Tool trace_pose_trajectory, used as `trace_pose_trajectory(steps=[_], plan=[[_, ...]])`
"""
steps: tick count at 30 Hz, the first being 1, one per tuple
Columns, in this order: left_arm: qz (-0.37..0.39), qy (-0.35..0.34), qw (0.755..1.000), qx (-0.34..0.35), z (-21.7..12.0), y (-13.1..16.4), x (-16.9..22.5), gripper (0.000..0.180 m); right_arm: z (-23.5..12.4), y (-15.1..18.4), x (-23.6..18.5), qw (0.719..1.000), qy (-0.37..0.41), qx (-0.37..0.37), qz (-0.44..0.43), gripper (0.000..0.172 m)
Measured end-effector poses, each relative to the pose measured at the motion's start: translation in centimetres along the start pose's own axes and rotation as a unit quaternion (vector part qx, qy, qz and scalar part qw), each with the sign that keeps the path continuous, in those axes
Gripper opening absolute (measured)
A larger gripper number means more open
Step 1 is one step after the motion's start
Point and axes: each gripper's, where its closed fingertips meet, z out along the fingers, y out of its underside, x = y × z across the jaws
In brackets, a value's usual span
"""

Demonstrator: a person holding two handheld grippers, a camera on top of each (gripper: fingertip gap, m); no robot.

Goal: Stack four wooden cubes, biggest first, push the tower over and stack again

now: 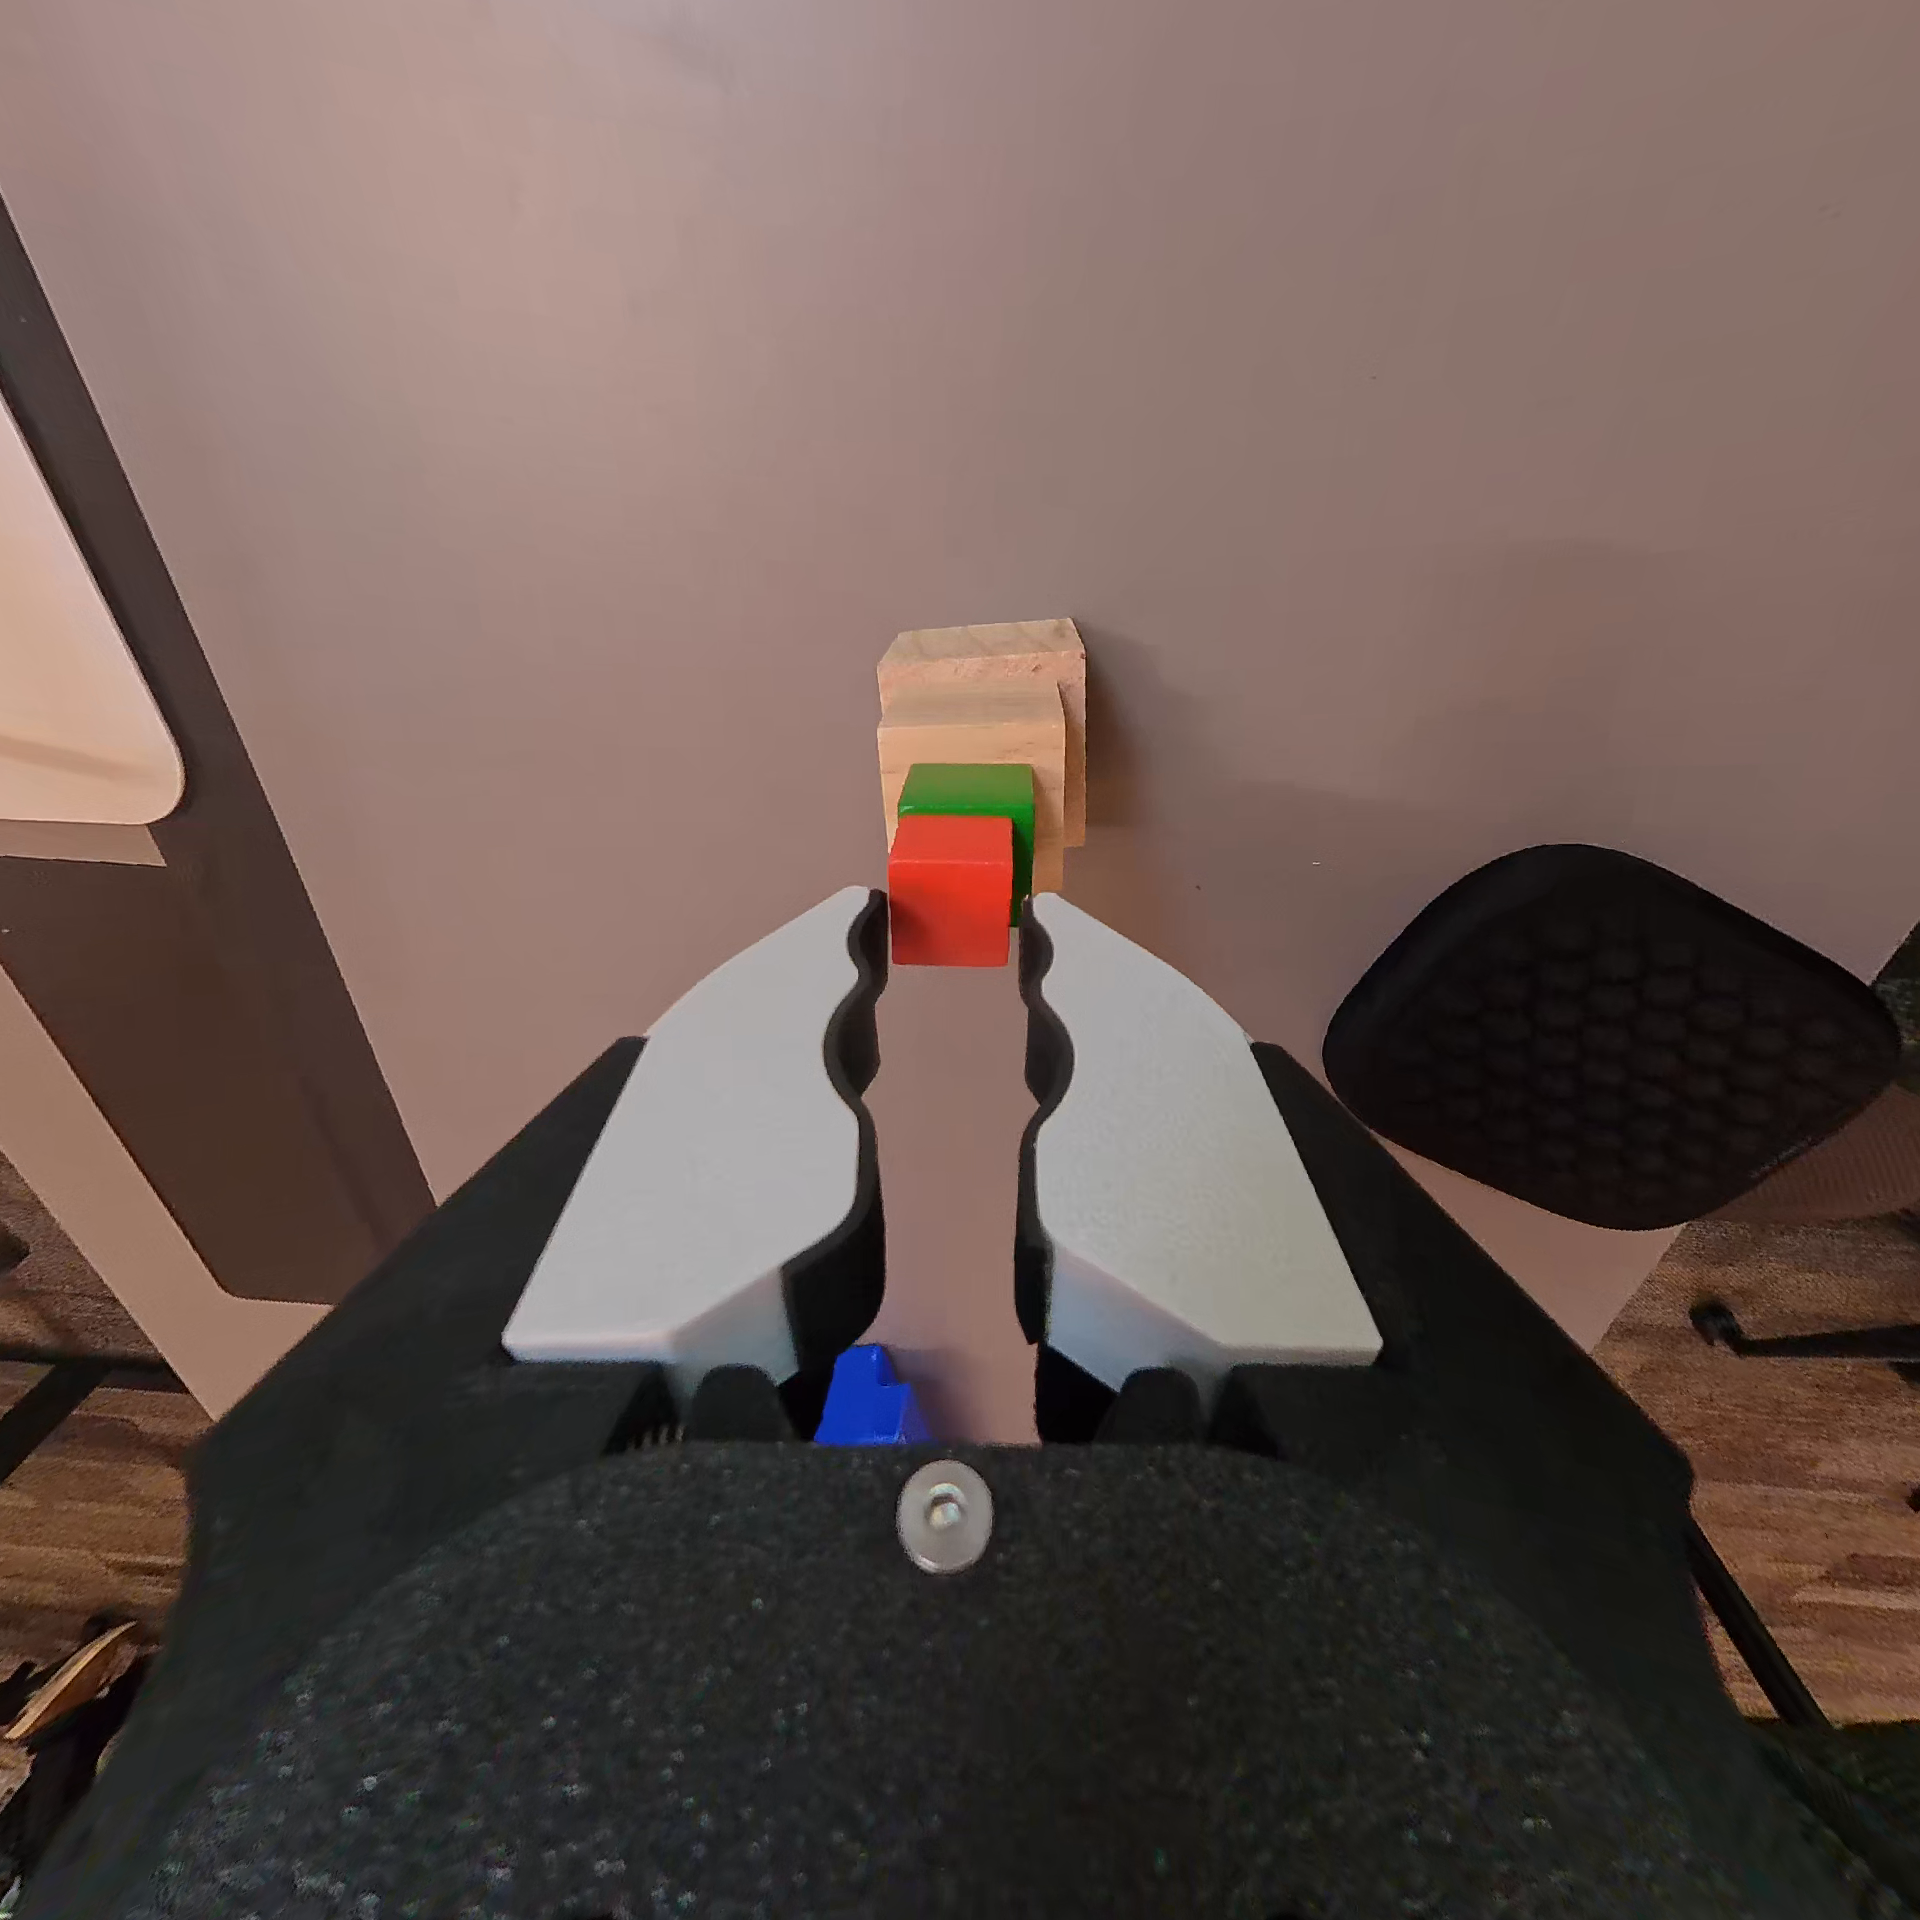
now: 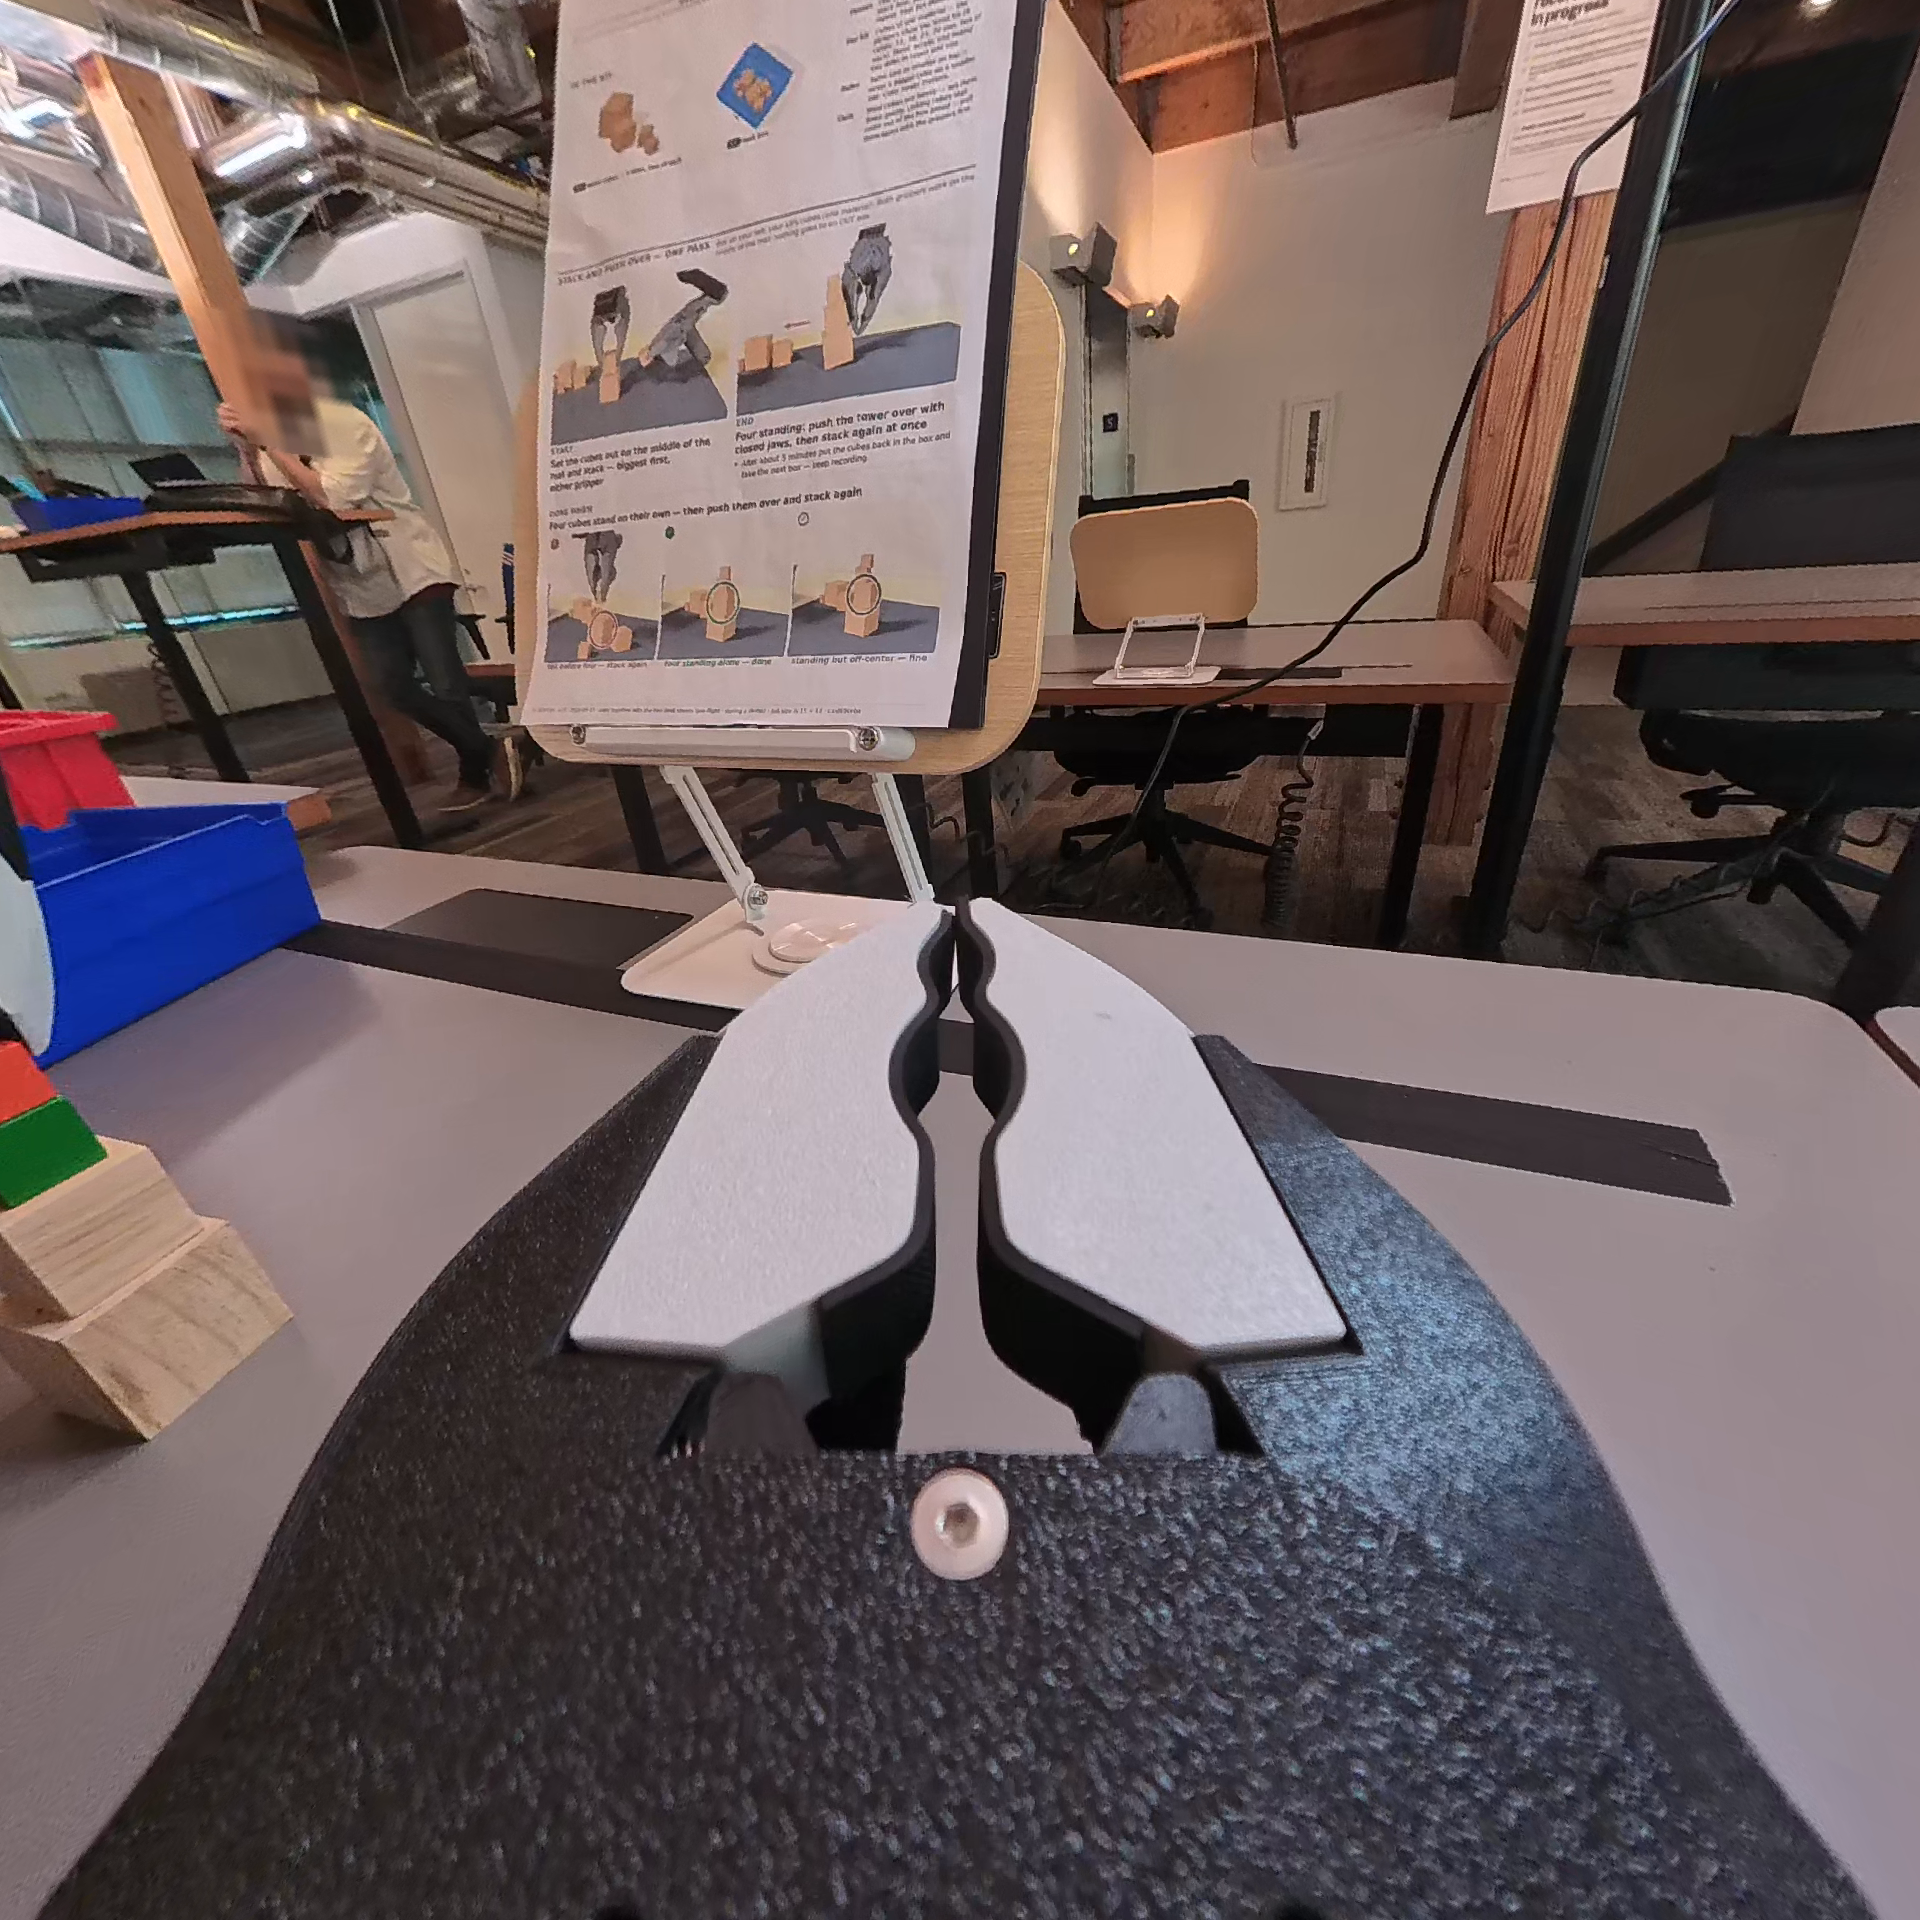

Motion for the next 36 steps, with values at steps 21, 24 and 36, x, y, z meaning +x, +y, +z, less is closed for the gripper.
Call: trace_pose_trajectory(steps=[21, 24, 36], plan=[[-0.288, -0.328, 0.690, 0.578, -14.4, 2.2, -6.0, 0.000, 0.1, 0.3, -0.1, 1.000, 0.003, -0.003, -0.006, 0.000], [-0.380, -0.374, 0.616, 0.580, -11.8, 5.3, -5.5, 0.000, 0.0, 0.1, -0.1, 1.000, 0.008, 0.000, -0.013, 0.000], [-0.466, -0.388, 0.673, 0.424, 3.5, 8.8, -4.0, 0.000, -0.5, -0.5, 0.3, 0.999, 0.032, 0.006, -0.031, 0.000]])
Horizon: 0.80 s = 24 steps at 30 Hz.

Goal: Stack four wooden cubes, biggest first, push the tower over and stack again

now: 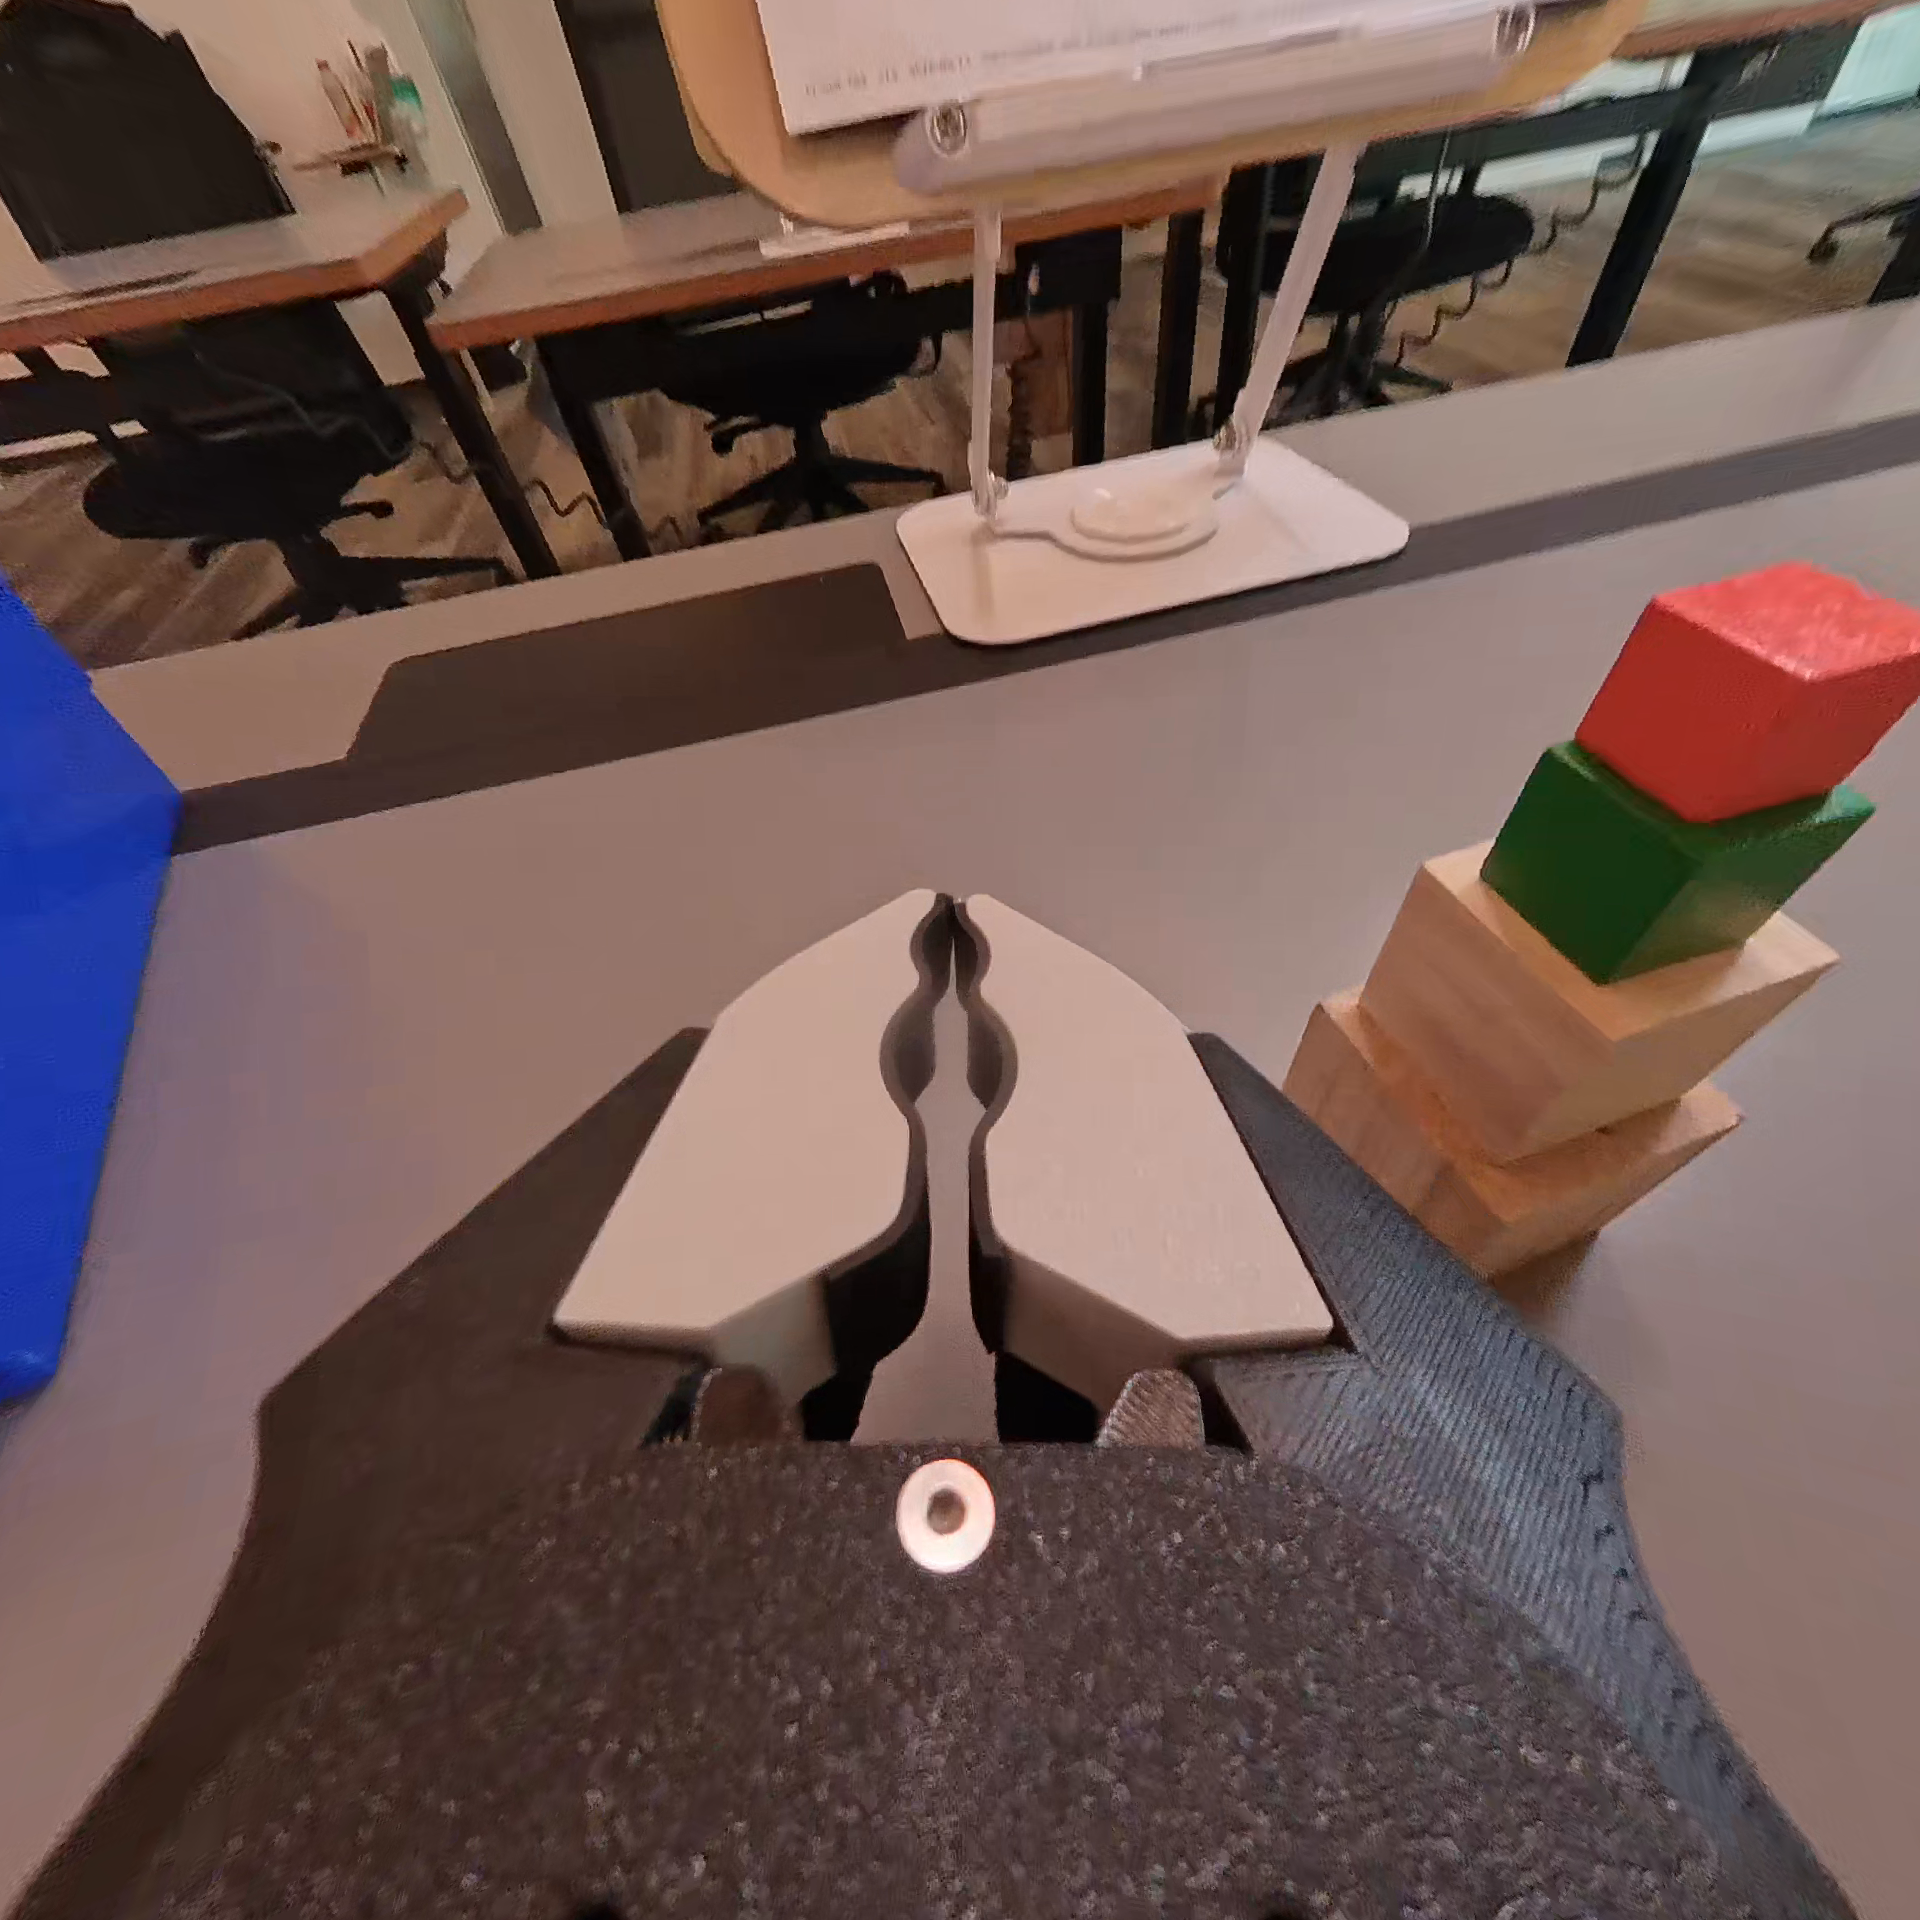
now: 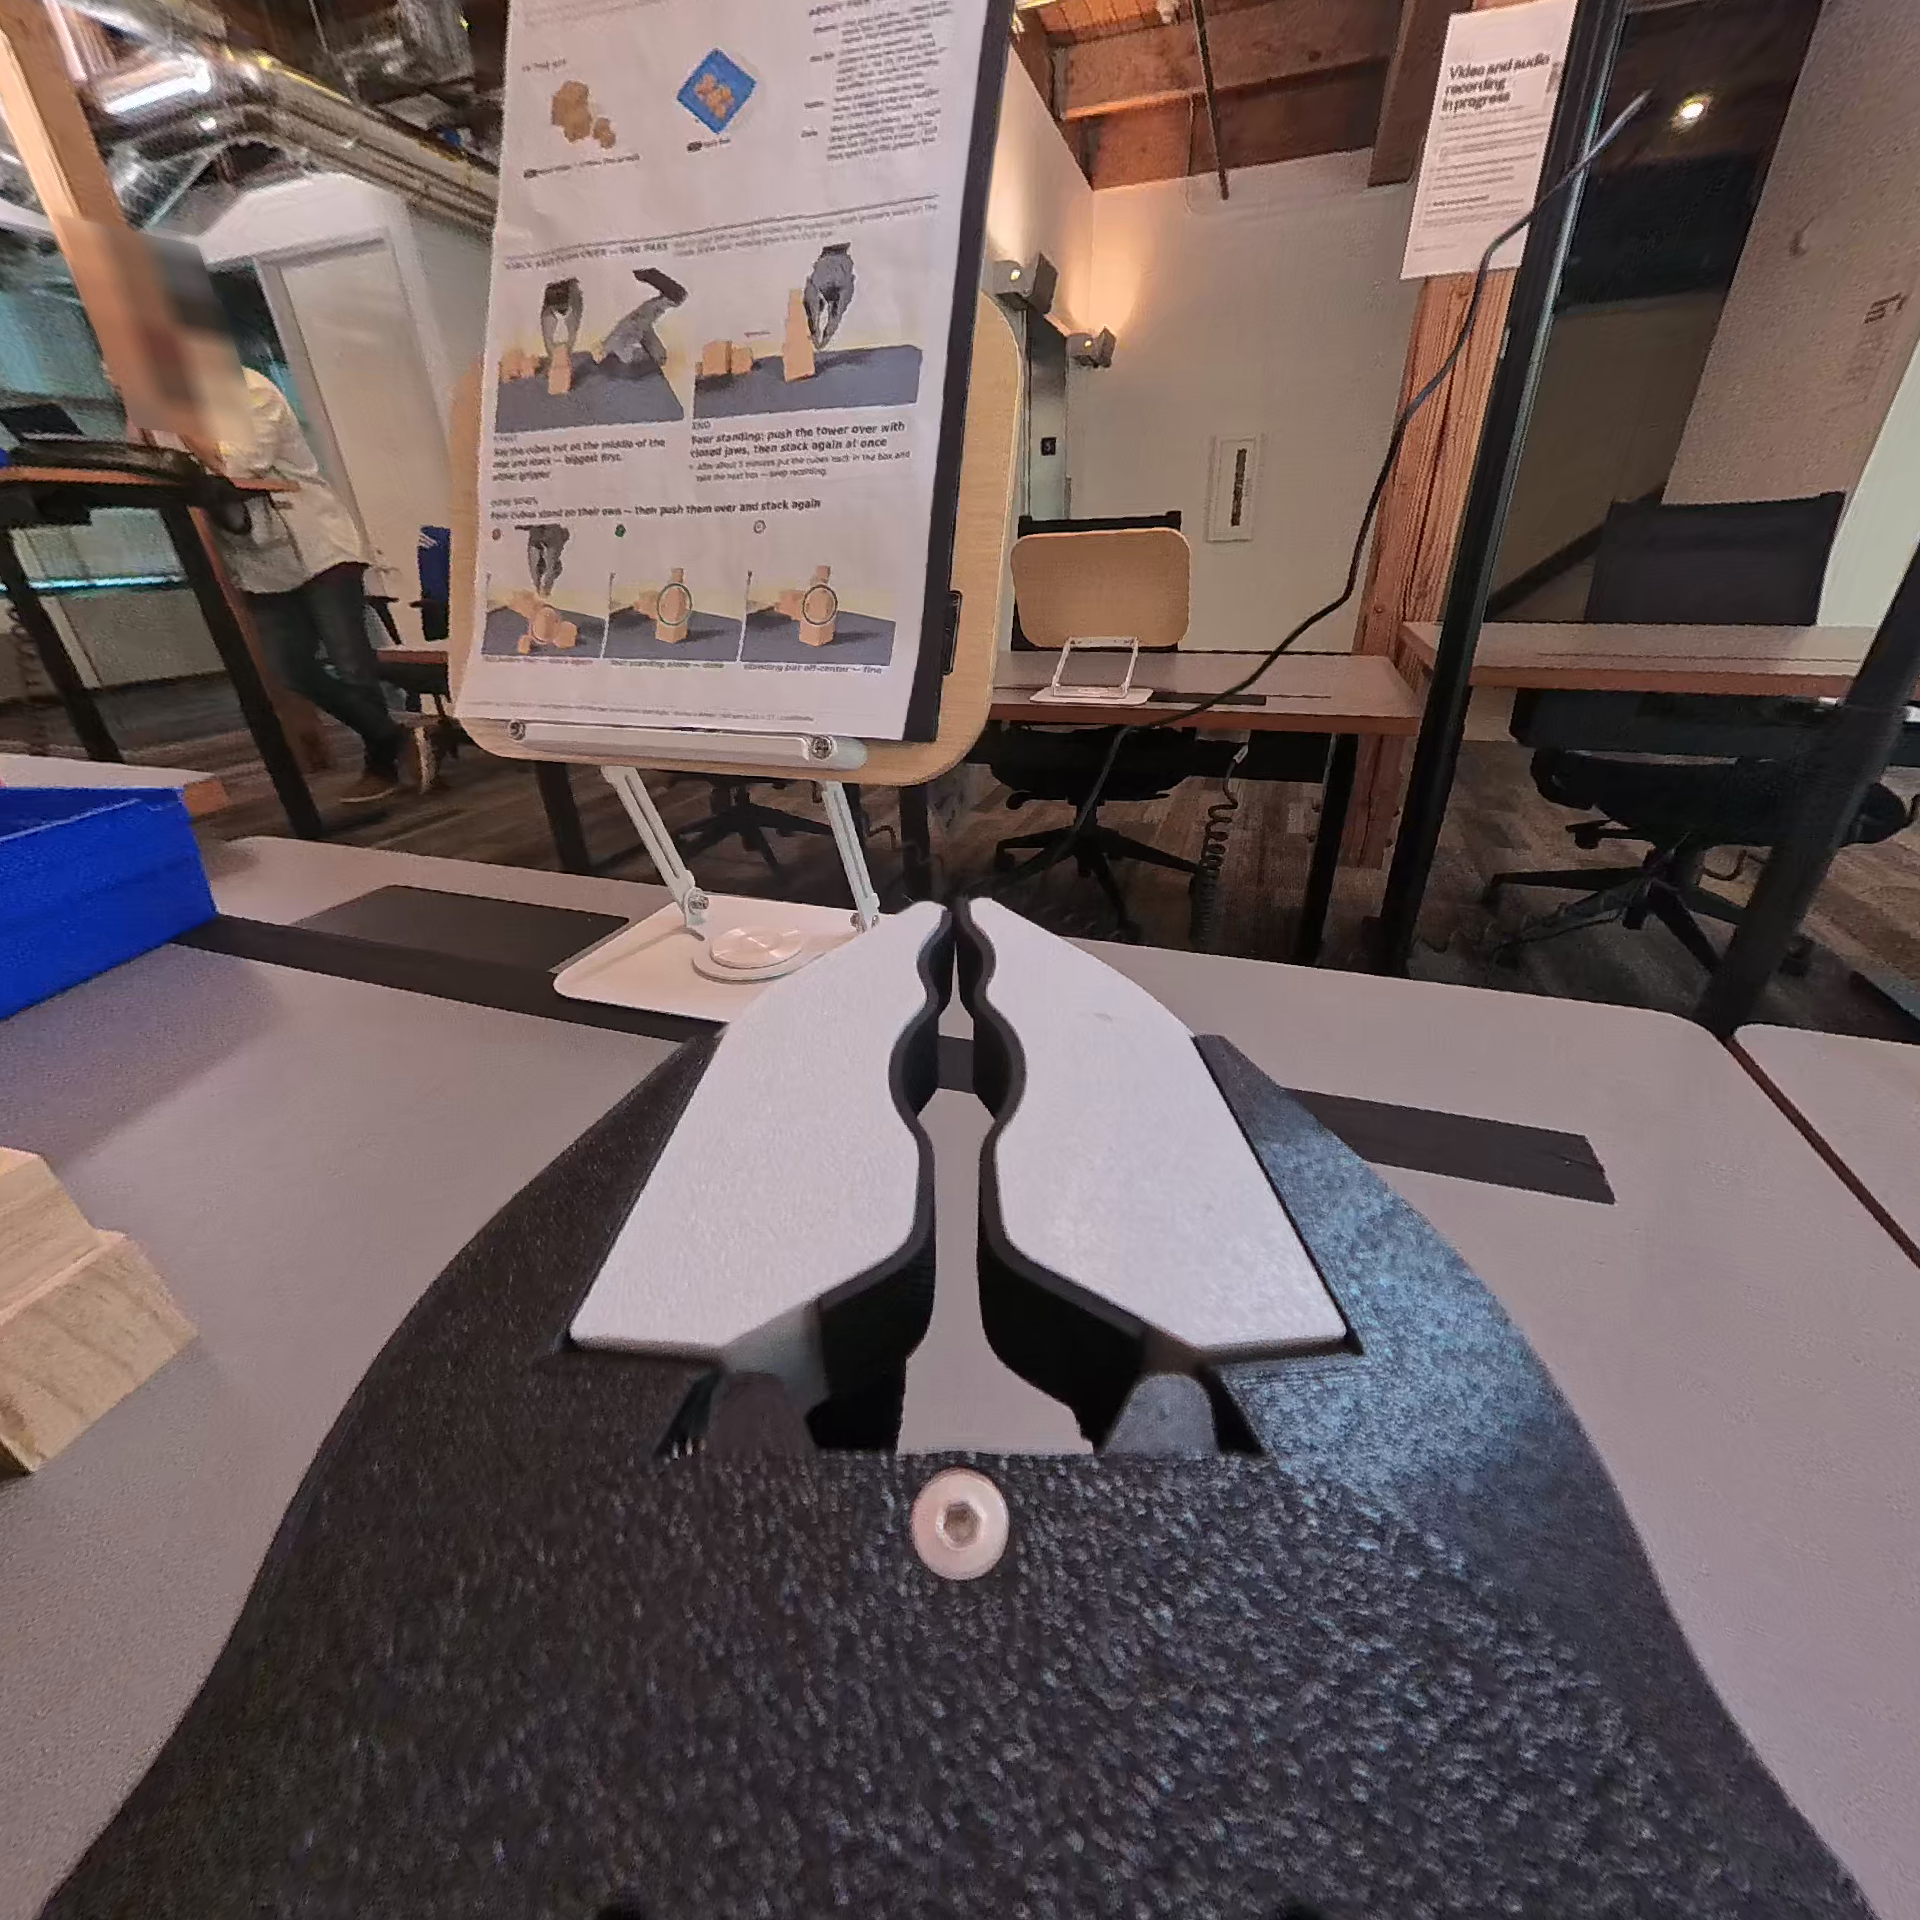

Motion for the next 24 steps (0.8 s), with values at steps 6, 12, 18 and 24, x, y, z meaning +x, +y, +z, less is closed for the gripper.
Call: trace_pose_trajectory(steps=[6, 12, 18, 24], plan=[[0.047, 0.013, 0.998, -0.038, 0.0, 0.8, 2.1, 0.000, 0.1, 0.2, 0.0, 1.000, 0.000, -0.003, 0.002, 0.000], [0.128, 0.048, 0.988, -0.069, 1.2, 0.7, 7.2, 0.000, 0.2, 0.2, 0.1, 1.000, -0.002, -0.002, 0.011, 0.000], [0.251, 0.073, 0.965, -0.004, 2.8, -3.4, 14.7, 0.000, 0.7, 1.2, -0.7, 1.000, -0.013, -0.016, 0.014, 0.000], [0.261, 0.104, 0.958, 0.057, 2.9, -7.0, 19.9, 0.000, 0.6, 1.0, -0.8, 1.000, -0.017, -0.014, 0.008, 0.000]])
